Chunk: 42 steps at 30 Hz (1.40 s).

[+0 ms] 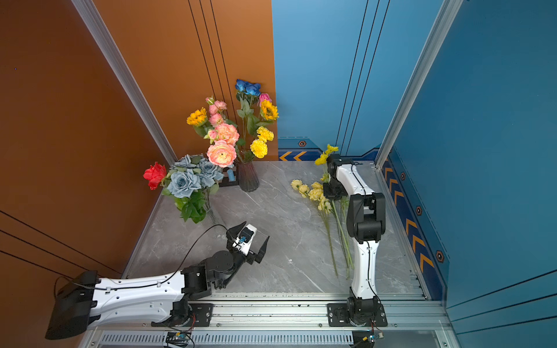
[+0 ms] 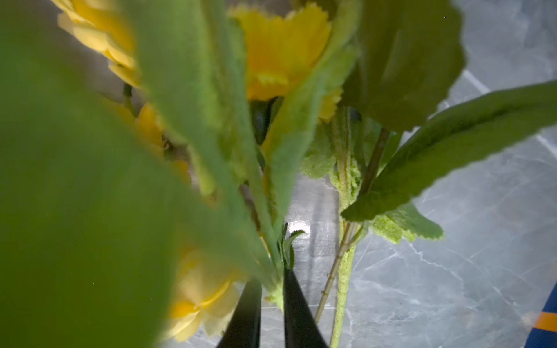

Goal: Pick out yellow flowers from the vase
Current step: Place the flower at the center of the board.

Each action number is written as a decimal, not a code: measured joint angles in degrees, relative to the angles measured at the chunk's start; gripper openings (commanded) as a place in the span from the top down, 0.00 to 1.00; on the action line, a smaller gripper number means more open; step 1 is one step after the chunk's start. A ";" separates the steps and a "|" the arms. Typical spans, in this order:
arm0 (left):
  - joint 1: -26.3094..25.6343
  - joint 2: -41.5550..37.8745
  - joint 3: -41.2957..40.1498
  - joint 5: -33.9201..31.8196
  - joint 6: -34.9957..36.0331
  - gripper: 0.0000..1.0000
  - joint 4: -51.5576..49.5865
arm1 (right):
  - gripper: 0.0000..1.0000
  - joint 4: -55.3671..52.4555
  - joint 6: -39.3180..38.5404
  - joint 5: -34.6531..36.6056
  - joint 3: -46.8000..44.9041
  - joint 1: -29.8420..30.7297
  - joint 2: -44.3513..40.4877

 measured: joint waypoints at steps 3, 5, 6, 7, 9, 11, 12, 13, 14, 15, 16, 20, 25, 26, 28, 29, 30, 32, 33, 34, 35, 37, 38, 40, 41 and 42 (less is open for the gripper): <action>0.35 1.05 0.00 0.02 -0.90 0.02 -0.02 | 0.59 0.72 0.11 -0.04 0.02 -0.04 0.13; 0.35 1.33 0.00 0.02 -1.27 0.02 -0.04 | 0.49 1.03 0.33 -0.13 0.04 -0.04 0.13; 0.35 1.40 0.00 0.00 -1.49 0.02 0.00 | 0.42 1.05 0.55 -0.28 0.04 -0.04 0.13; 0.39 1.40 0.00 -0.02 -1.68 0.02 -0.02 | 0.39 1.16 0.50 -0.42 0.04 -0.04 0.13; 0.57 1.40 0.00 -0.02 -2.25 0.02 0.00 | 0.26 1.42 0.92 -1.07 0.04 -0.02 0.07; 0.94 1.64 0.02 -0.11 -2.97 0.02 0.02 | 0.14 1.44 1.22 -1.57 0.04 0.07 -0.28; 1.03 1.86 0.02 -0.31 -3.30 0.02 -0.02 | 0.04 1.44 1.31 -1.84 0.04 0.11 -0.63; 1.03 2.05 0.02 -0.63 -3.65 0.02 0.00 | 0.00 1.44 1.22 -2.16 0.04 0.20 -1.16; 1.03 2.21 0.02 -0.98 -4.09 0.02 -0.02 | 0.00 1.46 1.46 -2.64 0.02 0.31 -2.03; 1.05 2.36 0.02 -1.36 -4.52 0.02 0.00 | 0.00 1.62 1.73 -3.08 -0.11 0.46 -3.21; 1.11 2.47 0.02 -1.62 -4.85 0.02 0.02 | 0.00 1.88 1.90 -3.52 -0.33 0.63 -4.50; 1.77 3.50 0.02 -3.10 -6.43 0.02 -0.04 | 0.00 2.93 2.69 -5.68 -1.33 1.64 -12.07; 3.41 3.76 0.00 -6.08 -10.36 0.02 0.00 | 0.00 6.23 4.44 -9.46 -5.90 3.17 -22.36; 4.09 3.89 0.00 -7.06 -11.78 0.02 0.02 | 0.00 7.52 5.20 -10.93 -8.31 3.72 -24.65; 5.40 4.20 -0.20 -8.46 -14.40 0.02 0.04 | 0.00 10.14 6.75 -13.55 -12.52 4.92 -27.82; 6.05 4.37 -0.44 -9.14 -15.78 0.02 0.00 | 0.00 12.09 7.91 -15.26 -15.06 5.88 -29.27; 6.60 4.74 -0.63 -9.84 -17.16 0.02 0.00 | 0.00 13.73 8.85 -16.65 -17.05 6.69 -30.18; 7.37 6.08 -0.63 -10.67 -19.30 0.02 0.04 | 0.00 17.66 11.26 -19.91 -20.98 8.39 -31.36; 7.67 6.91 -0.63 -10.84 -20.31 0.02 0.00 | 0.00 19.82 12.55 -21.68 -22.88 9.11 -31.61; 7.89 7.74 -0.63 -10.86 -21.18 0.02 0.00 | 0.00 21.70 13.62 -23.04 -24.39 9.62 -31.67; 8.22 8.76 -0.63 -10.86 -22.12 0.02 0.00 | 0.00 23.80 14.78 -24.52 -25.94 10.14 -31.67; 9.09 10.45 -0.57 -10.84 -23.67 0.02 -0.04 | 0.00 27.06 16.59 -26.80 -28.28 11.02 -31.67; 9.81 11.34 -0.44 -10.80 -24.52 0.02 -0.04 | 0.00 28.35 17.44 -27.69 -29.00 11.47 -31.67; 11.58 12.90 0.17 -10.60 -26.18 0.02 -0.09 | 0.00 30.45 18.47 -28.92 -29.55 12.35 -31.67; 12.57 13.81 0.74 -10.47 -26.95 0.02 -0.09 | 0.00 31.47 18.91 -29.62 -29.59 12.74 -31.67; 13.57 14.75 1.42 -10.08 -27.65 0.02 -0.04 | 0.00 32.74 19.26 -30.08 -29.70 13.14 -31.76</action>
